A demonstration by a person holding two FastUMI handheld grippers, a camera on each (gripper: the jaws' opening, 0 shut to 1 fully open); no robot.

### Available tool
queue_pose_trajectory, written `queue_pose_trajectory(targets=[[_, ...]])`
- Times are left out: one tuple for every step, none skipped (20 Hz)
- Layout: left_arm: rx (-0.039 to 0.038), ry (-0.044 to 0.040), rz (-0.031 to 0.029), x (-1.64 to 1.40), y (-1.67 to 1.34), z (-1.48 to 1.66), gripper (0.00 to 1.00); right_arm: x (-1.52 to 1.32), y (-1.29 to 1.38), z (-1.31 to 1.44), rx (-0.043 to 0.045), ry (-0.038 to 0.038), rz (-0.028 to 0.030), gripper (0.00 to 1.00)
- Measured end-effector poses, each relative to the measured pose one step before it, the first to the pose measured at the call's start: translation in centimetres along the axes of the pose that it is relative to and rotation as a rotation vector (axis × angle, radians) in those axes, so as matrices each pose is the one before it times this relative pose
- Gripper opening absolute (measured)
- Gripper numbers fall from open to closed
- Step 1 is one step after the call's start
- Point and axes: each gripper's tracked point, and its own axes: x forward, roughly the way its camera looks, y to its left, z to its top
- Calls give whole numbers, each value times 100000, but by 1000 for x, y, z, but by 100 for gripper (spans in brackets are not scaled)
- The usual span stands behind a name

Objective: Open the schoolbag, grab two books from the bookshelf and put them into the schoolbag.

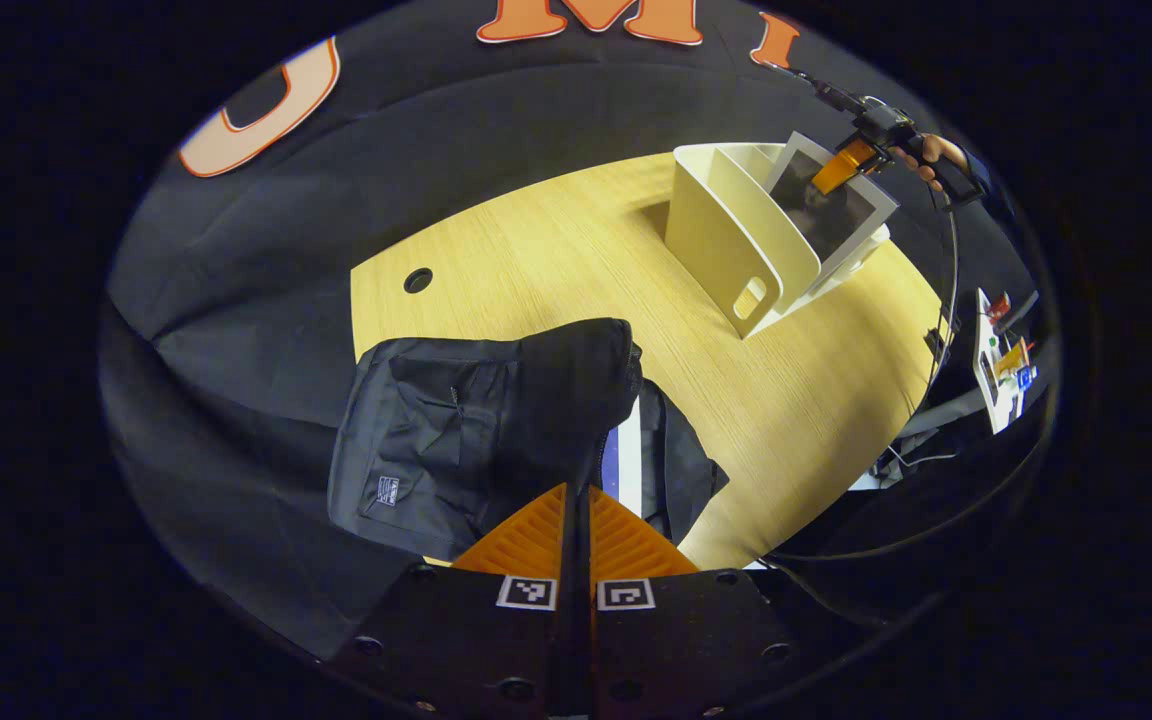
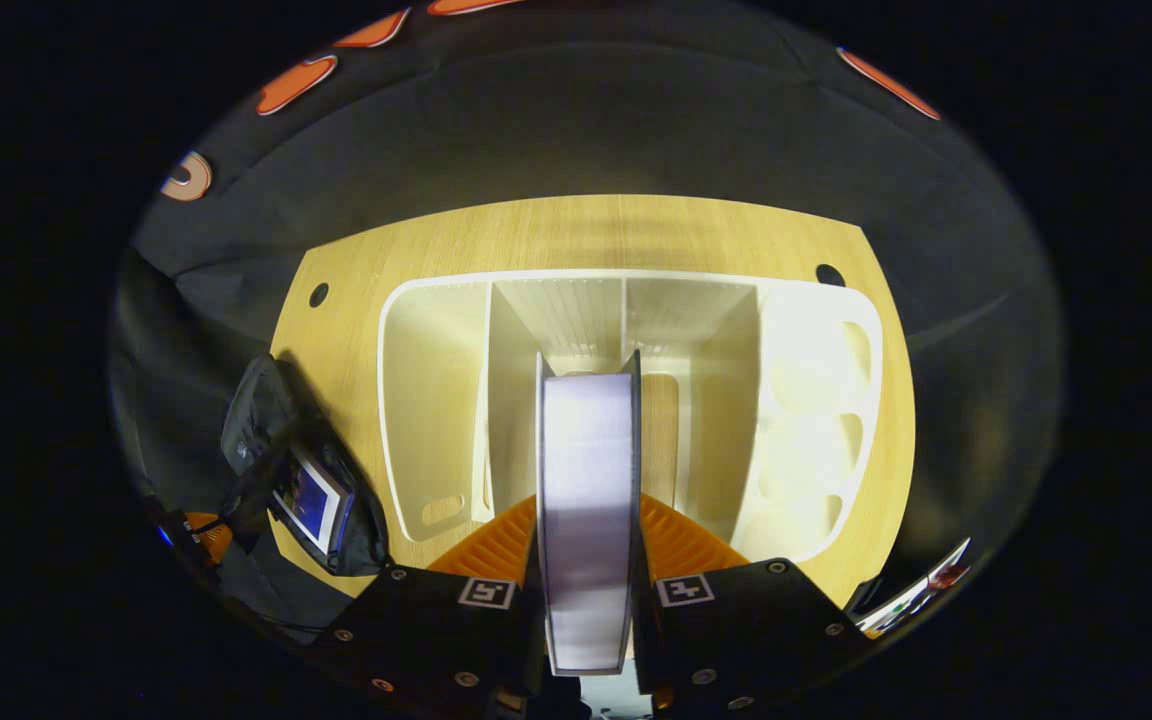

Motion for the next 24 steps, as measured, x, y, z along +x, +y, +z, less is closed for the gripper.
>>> queue_pose_trajectory(targets=[[1024, -239, -962, 19, 231, 1, 1, -862, 70, -489, 1696, -1220, 635, 37], [1509, -382, -1254, -31, 59, 63, 1, -962, 6, -568, 2636, -1078, 139, 36], [1347, -289, -1202, -22, 24, -95, 1, -905, 191, -543, 1654, -610, 296, 37], [1631, -268, -1185, -52, -67, -5, 1, -719, -201, -777, 1098, -1152, -747, 36], [831, -295, -816, 45, 179, 93, 1, -753, 93, -703, 588, -521, -472, 36], [1044, -289, -1176, -52, 35, -23, 1, -842, 63, -649, 518, -1035, -986, 36], [1021, -548, -1293, 49, 102, 59, 1, -923, 68, -697, 477, -906, -615, 36], [1175, -227, -1322, 88, -154, -16, 1, -757, 115, -712, 578, -806, -768, 36], [1317, -374, -836, 26, 1, 113, 1, -792, 74, -751, 546, -817, -188, 36], [1349, -385, -678, 31, 1, 55, 1, -716, 241, -877, 1227, -430, 147, 36], [1375, -193, -804, 92, 0, 109, 1, -841, 230, -737, 1357, -872, 633, 36], [1211, -150, -654, -84, 283, -110, 1, -714, 66, -902, 1069, -637, 741, 36], [1467, -79, -868, 17, 46, -61, 1, -789, 99, -812, 1332, -975, 730, 36], [1014, -299, -510, 166, -111, 128, 1, -534, 250, -967, 1707, -888, 718, 36], [1388, -202, -776, 32, -112, 163, 1, -507, 407, -882, 1693, -897, 967, 36], [928, -328, -322, 103, 200, 110, 1, -534, 522, -943, 1640, -541, 1119, 36], [1159, -5, -714, 16, -78, 6, 1, -367, 353, -937, 1433, -602, 1222, 36], [739, -569, -373, -48, 116, 77, 1, -172, 224, -1111, 1559, -401, 1308, 36], [1116, -53, -1076, 17, -152, 56, 1, -222, 487, -894, 1679, -440, 1799, 37], [943, -36, -202, -77, 160, -83, 1, -204, 448, -1047, 2031, 115, 2053, 36], [706, 68, -173, -15, 26, 54, 1, -23, 588, -889, 1985, -318, 2119, 36], [673, -12, 54, -122, 43, -148, 1, 133, 625, -912, 1657, -367, 2317, 36], [609, 66, -30, -43, -68, 25, 1, 215, 768, -911, 1387, -373, 2656, 36], [692, -135, -37, 6, 77, 50, 1, 171, 801, -712, 1655, -364, 2842, 36]])
